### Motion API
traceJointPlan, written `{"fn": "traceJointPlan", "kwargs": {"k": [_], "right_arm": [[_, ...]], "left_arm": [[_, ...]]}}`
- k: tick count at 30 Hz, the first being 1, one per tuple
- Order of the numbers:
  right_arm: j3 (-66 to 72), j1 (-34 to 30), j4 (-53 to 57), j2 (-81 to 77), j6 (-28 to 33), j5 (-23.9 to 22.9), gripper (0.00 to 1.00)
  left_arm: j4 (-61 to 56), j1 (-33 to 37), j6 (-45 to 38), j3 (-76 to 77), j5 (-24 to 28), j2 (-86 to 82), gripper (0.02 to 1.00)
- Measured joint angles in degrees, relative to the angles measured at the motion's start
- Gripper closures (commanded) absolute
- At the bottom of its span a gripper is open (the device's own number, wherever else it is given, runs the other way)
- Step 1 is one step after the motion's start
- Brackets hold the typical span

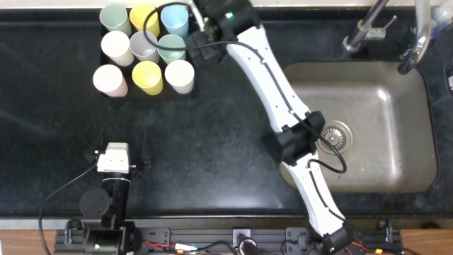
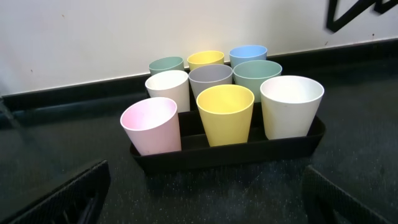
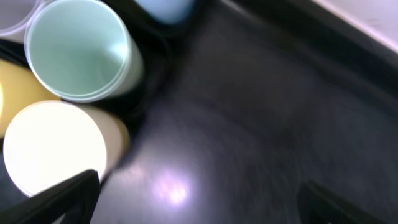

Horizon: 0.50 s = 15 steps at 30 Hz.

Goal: Store Cups

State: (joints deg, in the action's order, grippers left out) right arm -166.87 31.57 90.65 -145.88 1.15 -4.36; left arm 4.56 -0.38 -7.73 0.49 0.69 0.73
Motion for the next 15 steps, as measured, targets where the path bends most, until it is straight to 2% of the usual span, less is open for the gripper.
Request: {"fn": "traceJointPlan", "kwargs": {"k": [4, 7, 10, 15], "right_arm": [[-0.15, -1.09, 1.11, 4.26, -4.35, -4.52, 0.003], [5.11, -2.71, 0.85, 11.96, -7.74, -8.26, 0.003], [17.20, -5.27, 0.17, 23.89, -10.91, -12.31, 0.003], [47.54, -10.05, -2.67, 46.47, -17.29, -17.53, 0.003]], "left_arm": [[0.00, 0.00, 0.02, 0.00, 0.02, 0.00, 0.020], [-0.02, 0.00, 0.00, 0.00, 0.02, 0.00, 0.018], [0.00, 0.00, 0.02, 0.00, 0.02, 0.00, 0.018], [-0.02, 0.00, 0.02, 0.00, 0.00, 0.00, 0.018]]}}
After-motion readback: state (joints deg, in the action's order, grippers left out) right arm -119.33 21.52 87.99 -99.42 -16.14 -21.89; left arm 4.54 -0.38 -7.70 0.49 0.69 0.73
